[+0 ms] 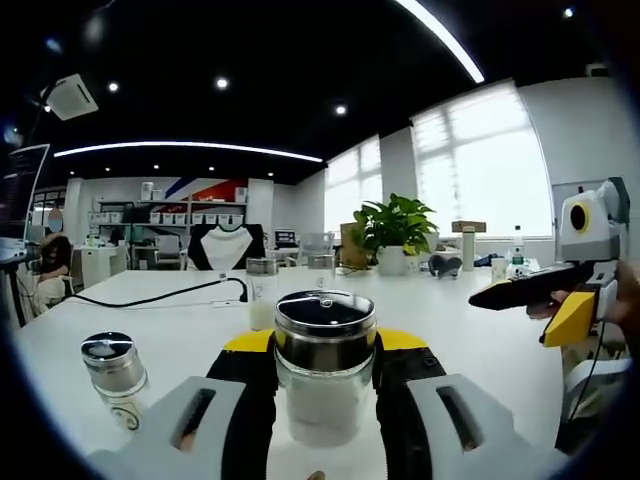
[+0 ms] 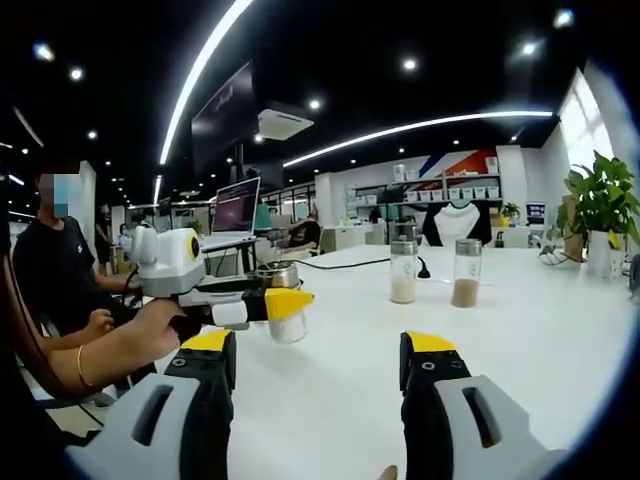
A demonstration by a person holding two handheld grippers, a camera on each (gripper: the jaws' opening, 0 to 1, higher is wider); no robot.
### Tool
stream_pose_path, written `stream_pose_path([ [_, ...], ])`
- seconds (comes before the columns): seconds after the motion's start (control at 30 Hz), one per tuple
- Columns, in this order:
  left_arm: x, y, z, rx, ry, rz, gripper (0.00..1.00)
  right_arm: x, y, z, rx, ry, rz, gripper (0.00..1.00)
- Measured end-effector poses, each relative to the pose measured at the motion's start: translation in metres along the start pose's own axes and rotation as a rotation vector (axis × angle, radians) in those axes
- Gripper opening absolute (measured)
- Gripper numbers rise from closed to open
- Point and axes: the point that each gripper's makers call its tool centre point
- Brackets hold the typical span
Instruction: Rotate the seasoning bottle until the label or dispensing opening points toward the visible target arrow and the bottle remains upright within the marked orientation range
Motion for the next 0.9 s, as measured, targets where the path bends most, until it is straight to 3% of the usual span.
stream_pose_path([
  [0.9, -0.002, -0.036, -0.005, -0.031, -0.003, -0.106, 0.38, 0.000, 0.010, 0.008, -0.002, -0.023, 0.034, 0.61],
])
Point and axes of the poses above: the point that each gripper's makers call its tool centre point, and the gripper's own axes: x roughly forward along the fingers, y roughly to its left, z roughly out of its top, and after that the axes turned 14 degrees about -z, right-handed
